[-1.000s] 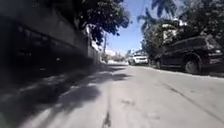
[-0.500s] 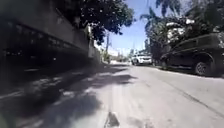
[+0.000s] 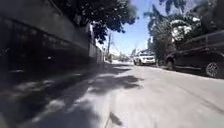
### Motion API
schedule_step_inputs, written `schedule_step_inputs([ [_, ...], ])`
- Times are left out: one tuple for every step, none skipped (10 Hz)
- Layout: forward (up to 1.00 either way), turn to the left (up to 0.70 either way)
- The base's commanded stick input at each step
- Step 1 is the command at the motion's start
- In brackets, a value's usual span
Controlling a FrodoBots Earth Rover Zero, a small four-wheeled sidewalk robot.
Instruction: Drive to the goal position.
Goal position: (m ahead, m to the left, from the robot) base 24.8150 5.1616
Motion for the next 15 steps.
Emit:
schedule_step_inputs([
  [1.0,0.0],
  [1.0,-0.01],
  [1.0,-0.03],
  [1.0,-0.09],
  [1.0,-0.21],
  [1.0,-0.4],
  [1.0,-0.4],
  [1.0,-0.31],
  [1.0,-0.06],
  [1.0,0.0],
  [1.0,0.0],
  [1.0,0.0],
  [1.0,0.0],
  [1.0,0.0],
  [1.0,0.0],
])
